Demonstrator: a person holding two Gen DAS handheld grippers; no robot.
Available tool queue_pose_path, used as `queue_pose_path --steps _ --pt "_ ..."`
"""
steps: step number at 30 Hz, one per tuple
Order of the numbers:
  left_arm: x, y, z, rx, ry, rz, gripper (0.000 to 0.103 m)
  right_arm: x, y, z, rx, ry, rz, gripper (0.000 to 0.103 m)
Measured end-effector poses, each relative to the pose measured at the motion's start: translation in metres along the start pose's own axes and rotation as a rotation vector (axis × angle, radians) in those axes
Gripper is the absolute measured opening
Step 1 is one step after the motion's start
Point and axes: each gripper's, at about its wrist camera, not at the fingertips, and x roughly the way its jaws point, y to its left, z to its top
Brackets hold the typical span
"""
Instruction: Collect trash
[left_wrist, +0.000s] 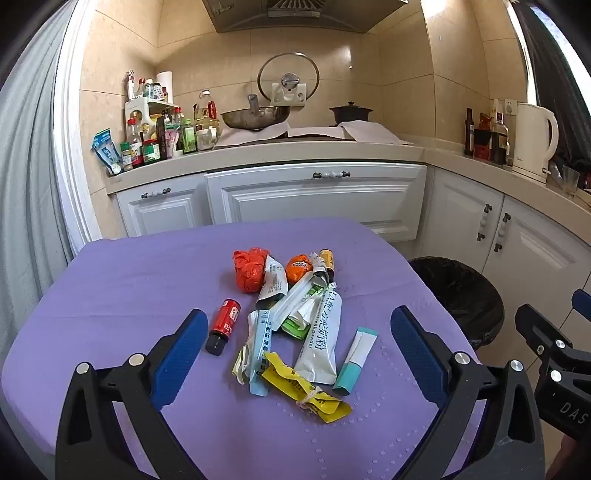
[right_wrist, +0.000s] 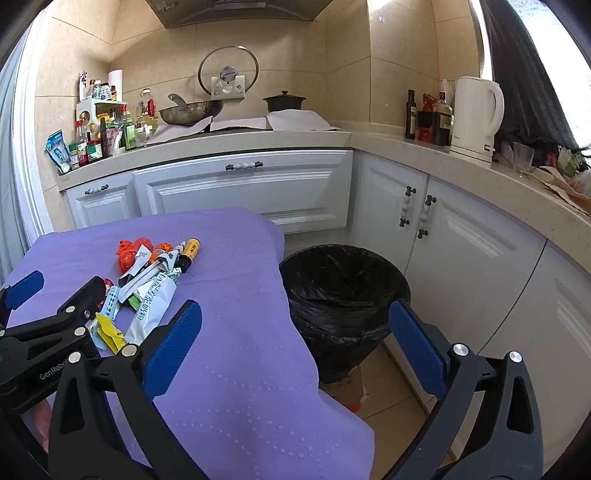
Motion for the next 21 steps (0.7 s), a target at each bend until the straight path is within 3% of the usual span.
queue_pose_path --steps 21 --pt "0.0073 0.0033 -0.0028 0.006 0.011 0.010 0.097 0.0021 -0.0063 0.0038 0.012 0.000 -0.004 0.099"
